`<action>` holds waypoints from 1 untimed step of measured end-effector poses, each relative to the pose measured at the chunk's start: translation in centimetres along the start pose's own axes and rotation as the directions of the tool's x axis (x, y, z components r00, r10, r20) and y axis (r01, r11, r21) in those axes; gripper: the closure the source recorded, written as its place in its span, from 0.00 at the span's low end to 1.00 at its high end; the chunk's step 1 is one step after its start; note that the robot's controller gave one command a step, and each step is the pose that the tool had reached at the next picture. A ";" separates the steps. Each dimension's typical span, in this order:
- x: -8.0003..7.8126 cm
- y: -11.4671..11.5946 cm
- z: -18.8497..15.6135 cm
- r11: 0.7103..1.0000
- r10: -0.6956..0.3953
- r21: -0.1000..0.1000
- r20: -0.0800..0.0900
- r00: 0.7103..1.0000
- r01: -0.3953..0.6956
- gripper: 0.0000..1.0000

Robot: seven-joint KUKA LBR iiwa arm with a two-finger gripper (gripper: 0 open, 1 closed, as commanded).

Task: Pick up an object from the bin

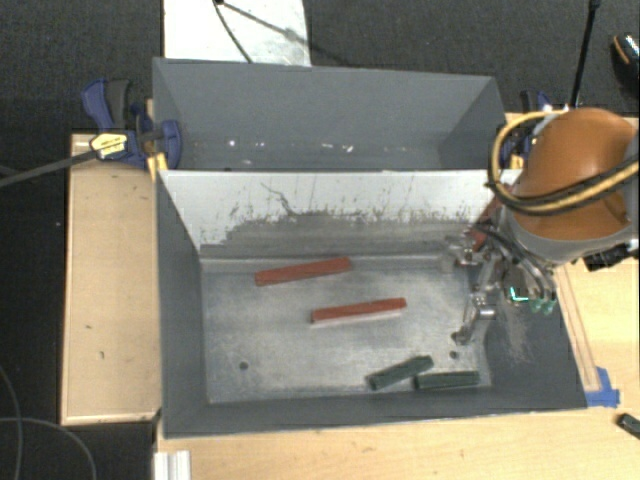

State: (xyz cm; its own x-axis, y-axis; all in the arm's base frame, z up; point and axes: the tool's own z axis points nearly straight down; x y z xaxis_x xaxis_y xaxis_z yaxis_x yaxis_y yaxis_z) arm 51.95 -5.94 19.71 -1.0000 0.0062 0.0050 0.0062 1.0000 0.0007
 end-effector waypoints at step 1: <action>-3.5 3.1 13.0 0.977 -0.214 0.000 0.002 0.977 0.214 0.00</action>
Offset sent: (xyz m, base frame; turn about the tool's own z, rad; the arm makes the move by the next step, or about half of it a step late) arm 0.0355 0.0297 -0.1271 -0.2154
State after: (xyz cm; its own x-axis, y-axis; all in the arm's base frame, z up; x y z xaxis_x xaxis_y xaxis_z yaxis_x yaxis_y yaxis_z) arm 55.44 -2.87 6.70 -0.9782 -0.2075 0.0030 -0.2075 0.9782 0.0022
